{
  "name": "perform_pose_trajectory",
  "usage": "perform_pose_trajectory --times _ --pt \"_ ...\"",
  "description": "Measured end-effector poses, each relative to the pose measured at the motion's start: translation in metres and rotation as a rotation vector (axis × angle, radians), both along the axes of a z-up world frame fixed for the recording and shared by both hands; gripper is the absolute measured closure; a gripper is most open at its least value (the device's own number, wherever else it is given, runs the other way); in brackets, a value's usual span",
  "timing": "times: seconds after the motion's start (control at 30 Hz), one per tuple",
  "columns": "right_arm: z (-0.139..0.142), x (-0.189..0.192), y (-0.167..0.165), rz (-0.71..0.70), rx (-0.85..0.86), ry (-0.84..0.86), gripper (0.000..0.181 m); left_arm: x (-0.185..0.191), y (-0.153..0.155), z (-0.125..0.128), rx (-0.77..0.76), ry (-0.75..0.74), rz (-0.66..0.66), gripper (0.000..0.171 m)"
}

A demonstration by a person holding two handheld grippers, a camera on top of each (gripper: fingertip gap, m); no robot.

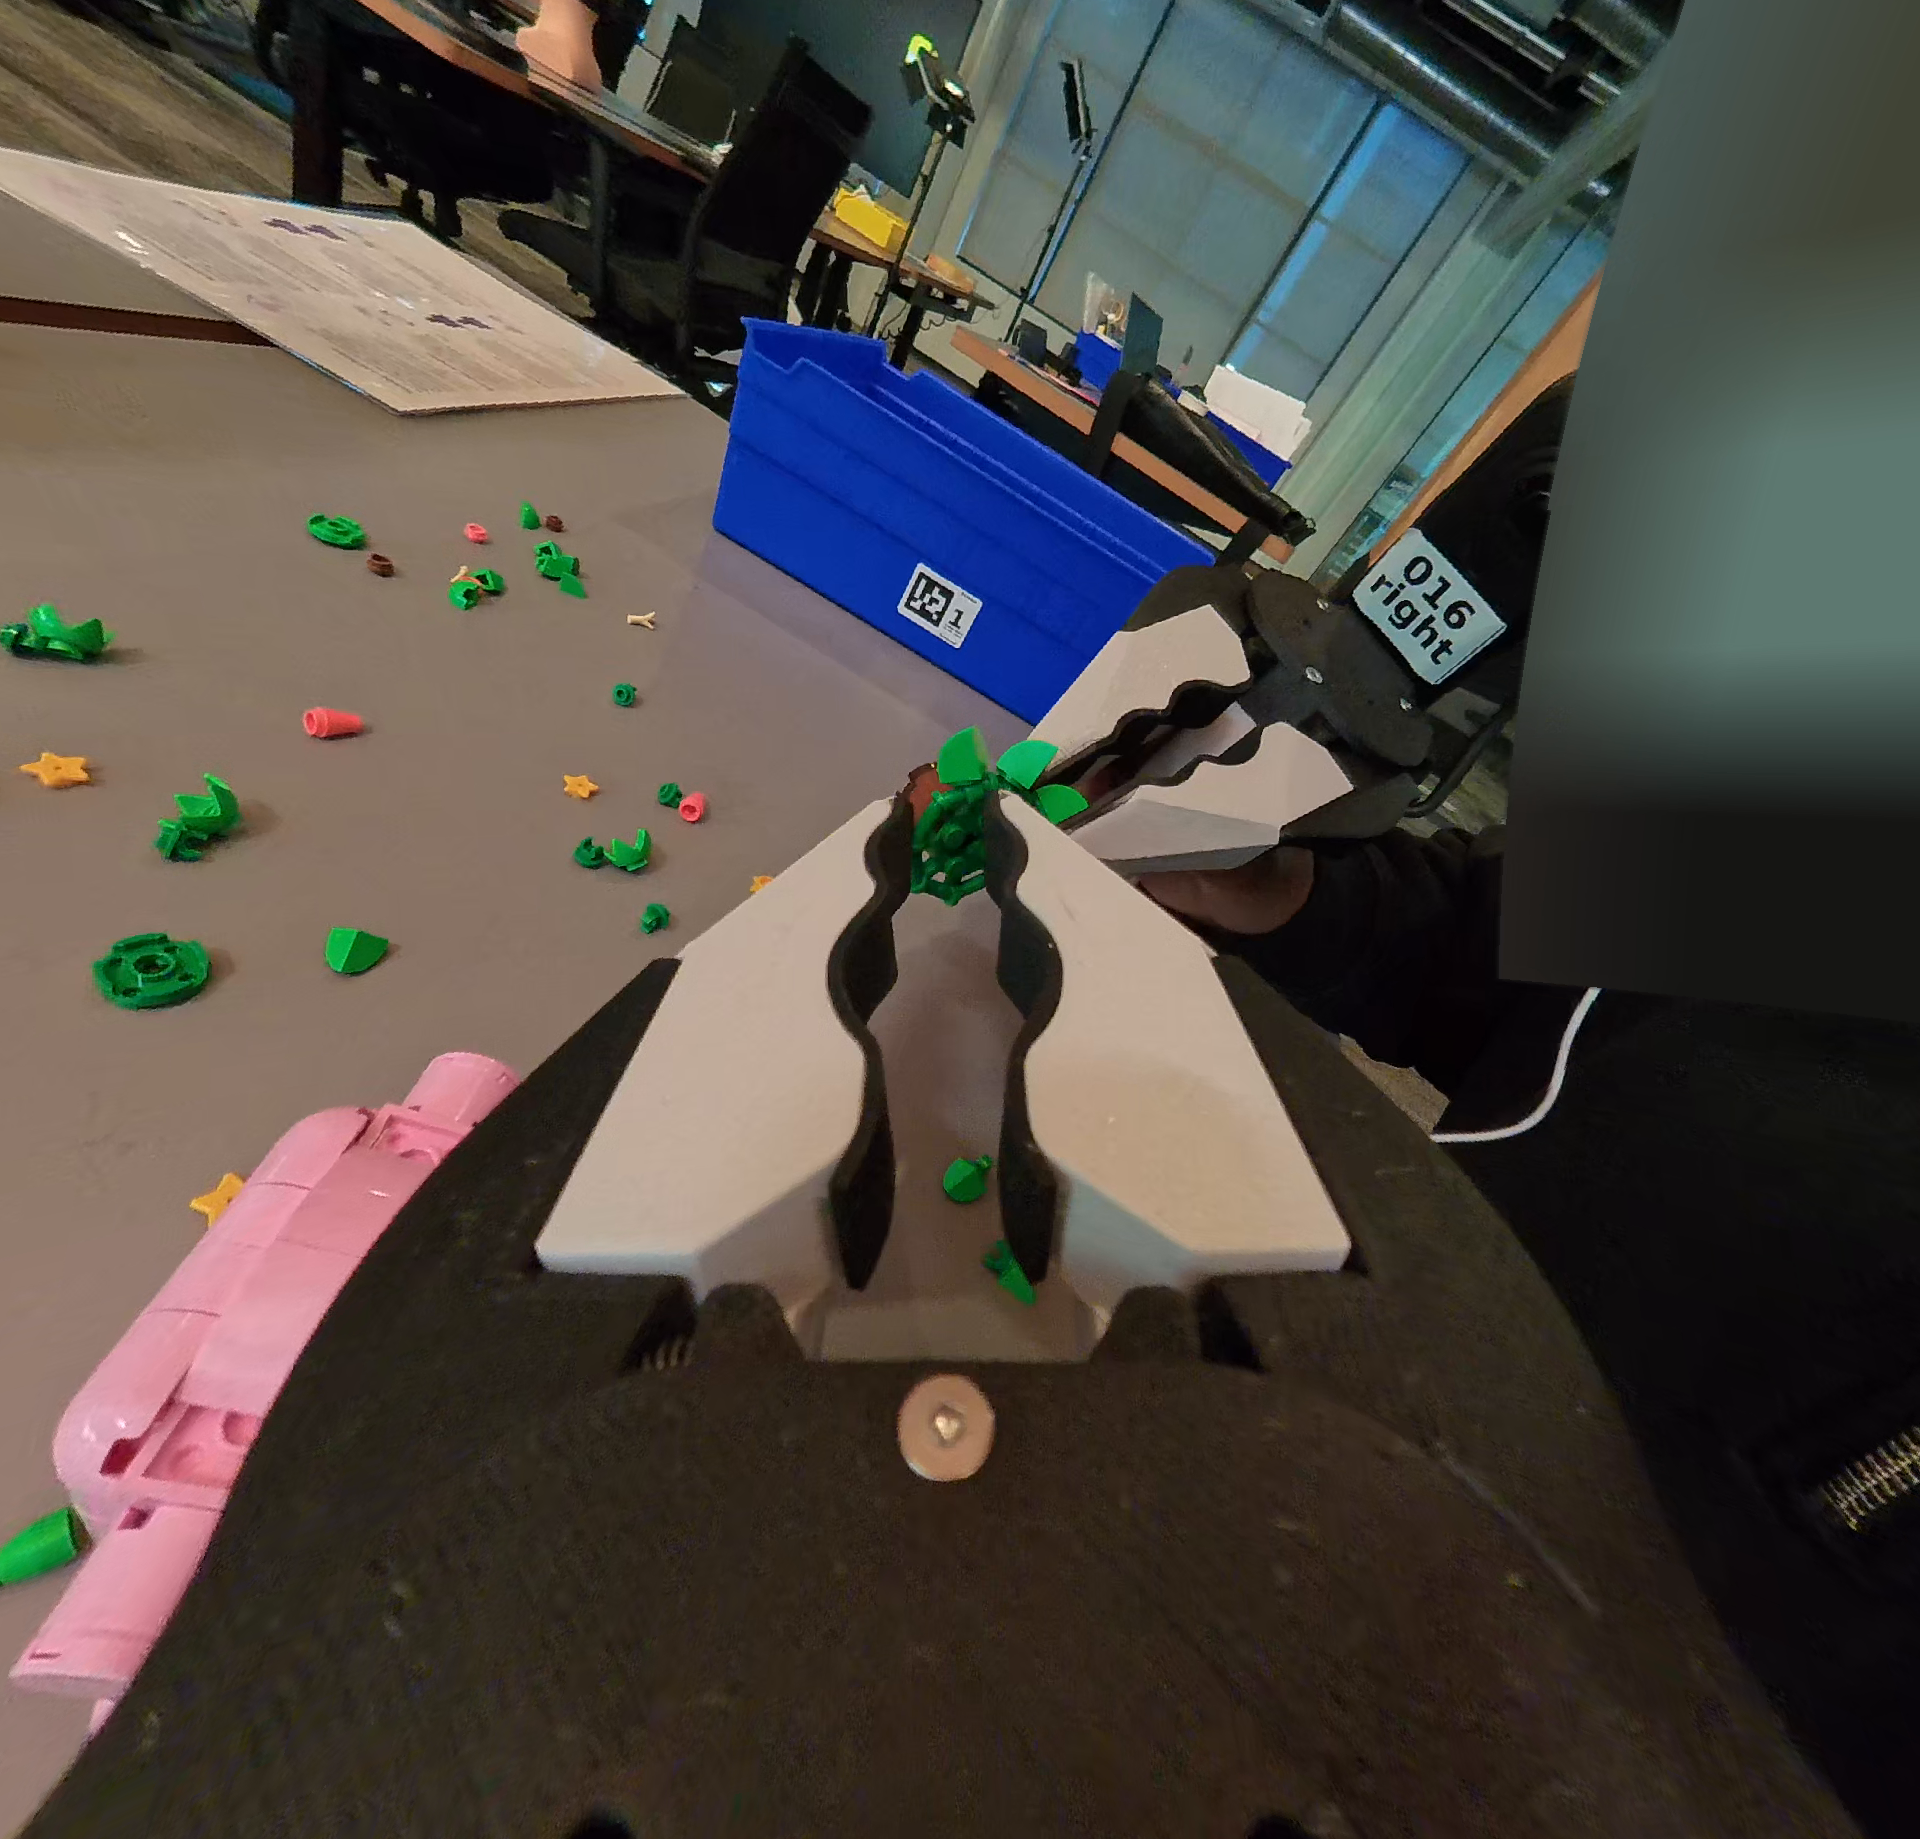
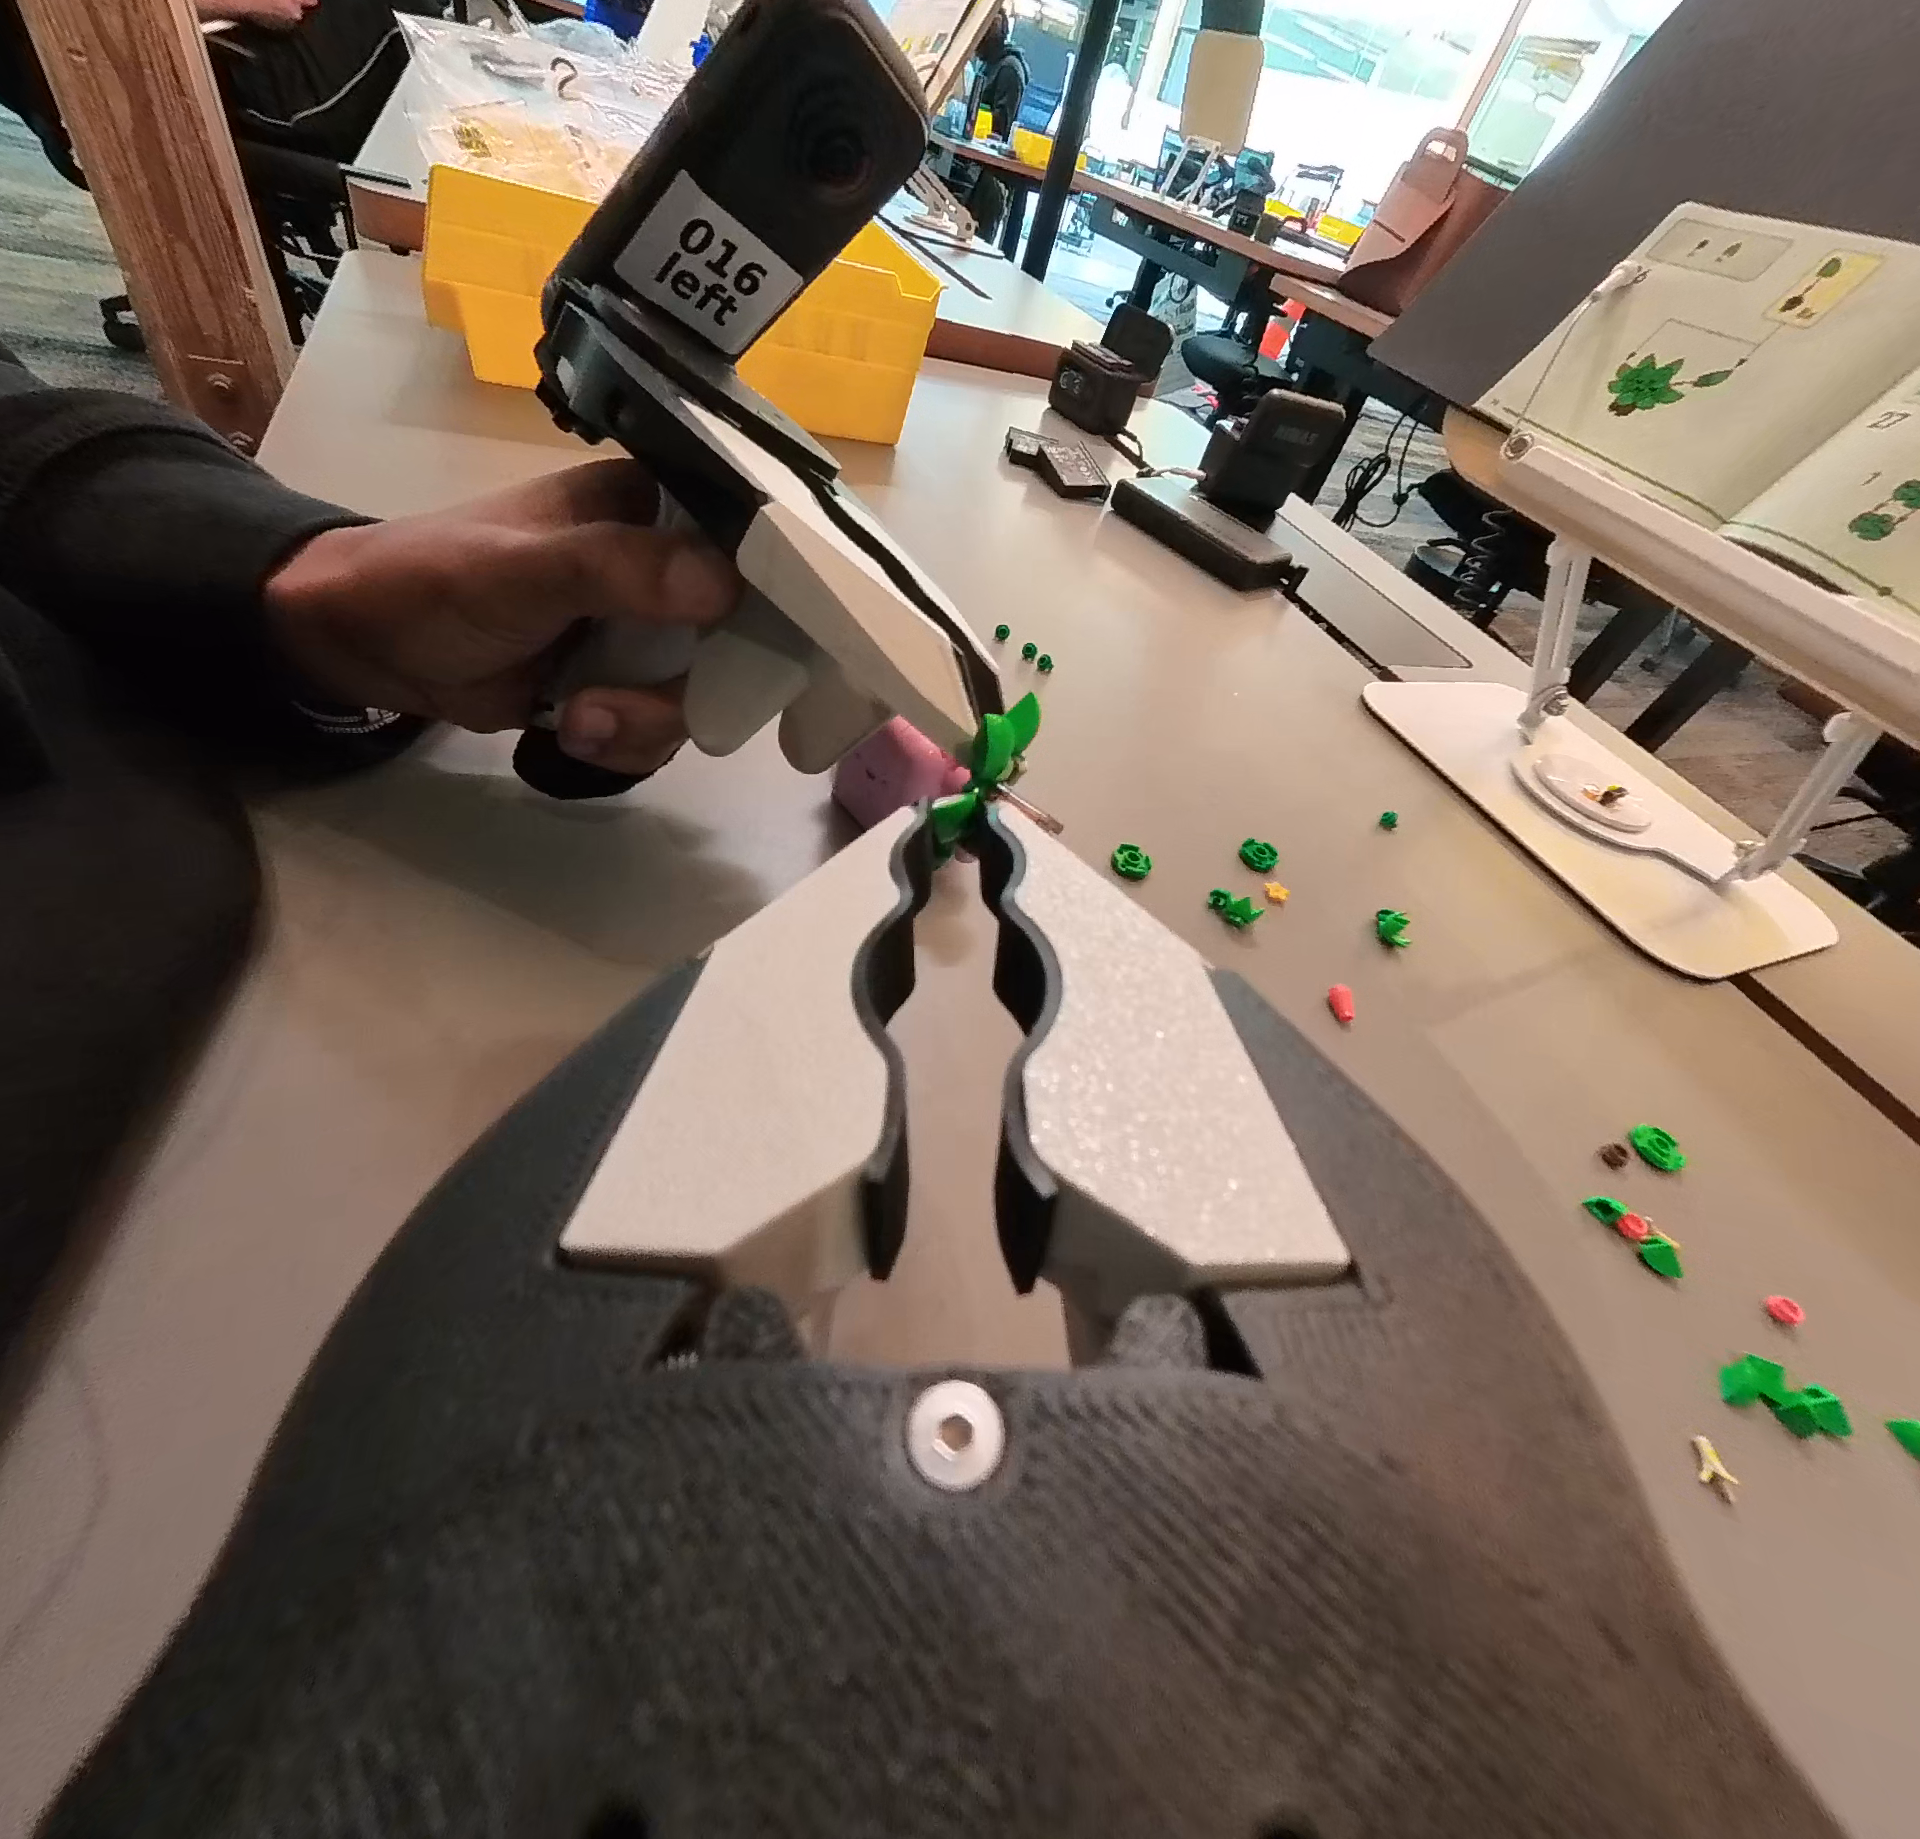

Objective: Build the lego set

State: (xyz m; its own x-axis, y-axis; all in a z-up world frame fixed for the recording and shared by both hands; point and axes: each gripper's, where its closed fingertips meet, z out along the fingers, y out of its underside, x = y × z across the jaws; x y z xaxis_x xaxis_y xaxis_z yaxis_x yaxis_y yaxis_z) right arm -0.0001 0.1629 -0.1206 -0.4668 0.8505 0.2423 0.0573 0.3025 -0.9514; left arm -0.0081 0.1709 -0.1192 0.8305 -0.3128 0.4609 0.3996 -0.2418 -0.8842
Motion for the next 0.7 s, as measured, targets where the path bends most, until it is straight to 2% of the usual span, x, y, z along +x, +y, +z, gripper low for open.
perform_pose_trajectory --times 0.7 --pt "-0.0015 0.0032 -0.003 0.047 -0.047 -0.033 0.175 0.0037 -0.0017 -0.0014 -0.015 0.042 -0.009 0.166"
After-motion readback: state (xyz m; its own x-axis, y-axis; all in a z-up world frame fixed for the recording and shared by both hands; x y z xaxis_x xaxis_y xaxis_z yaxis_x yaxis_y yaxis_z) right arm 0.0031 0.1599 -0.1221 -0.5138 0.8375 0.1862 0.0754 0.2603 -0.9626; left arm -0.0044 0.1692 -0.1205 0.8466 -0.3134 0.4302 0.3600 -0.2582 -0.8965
